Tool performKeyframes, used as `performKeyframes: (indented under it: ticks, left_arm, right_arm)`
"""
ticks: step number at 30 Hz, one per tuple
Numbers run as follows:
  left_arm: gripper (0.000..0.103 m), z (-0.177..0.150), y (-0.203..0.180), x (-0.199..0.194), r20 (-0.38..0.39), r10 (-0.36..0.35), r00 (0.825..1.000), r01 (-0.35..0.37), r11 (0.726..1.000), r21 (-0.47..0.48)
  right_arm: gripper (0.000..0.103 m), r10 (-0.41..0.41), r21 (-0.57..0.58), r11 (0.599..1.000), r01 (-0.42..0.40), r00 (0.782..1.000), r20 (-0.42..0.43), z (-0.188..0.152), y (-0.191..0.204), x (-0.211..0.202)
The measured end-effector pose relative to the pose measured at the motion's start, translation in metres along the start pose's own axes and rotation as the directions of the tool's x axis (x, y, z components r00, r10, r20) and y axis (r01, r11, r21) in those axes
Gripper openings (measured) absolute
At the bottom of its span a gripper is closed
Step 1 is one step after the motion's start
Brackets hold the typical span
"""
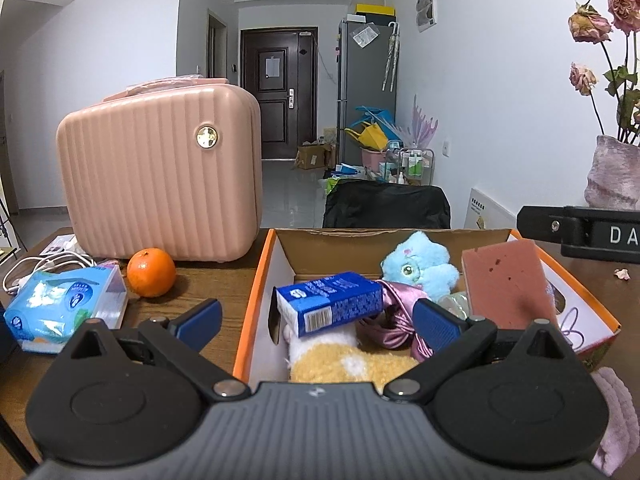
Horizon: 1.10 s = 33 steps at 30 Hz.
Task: Organize soft objects
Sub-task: 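Lift both open grippers out of the box and back toward the table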
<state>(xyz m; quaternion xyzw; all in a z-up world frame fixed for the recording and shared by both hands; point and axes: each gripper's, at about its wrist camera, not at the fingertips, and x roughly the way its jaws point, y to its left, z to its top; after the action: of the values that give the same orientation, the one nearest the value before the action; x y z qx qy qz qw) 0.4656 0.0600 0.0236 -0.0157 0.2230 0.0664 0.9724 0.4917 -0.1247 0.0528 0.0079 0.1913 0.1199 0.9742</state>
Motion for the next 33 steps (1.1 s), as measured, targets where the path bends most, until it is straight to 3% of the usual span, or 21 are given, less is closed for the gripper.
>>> performKeyframes:
  ticks: [33]
  left_arm:
    - [0.103, -0.045, 0.005, -0.087, 0.052, -0.025, 0.998, 0.025, 1.0, 0.001]
  right_arm:
    - [0.103, 0.01, -0.068, 0.998, -0.008, 0.999, 0.04, -0.064, -0.015, -0.095]
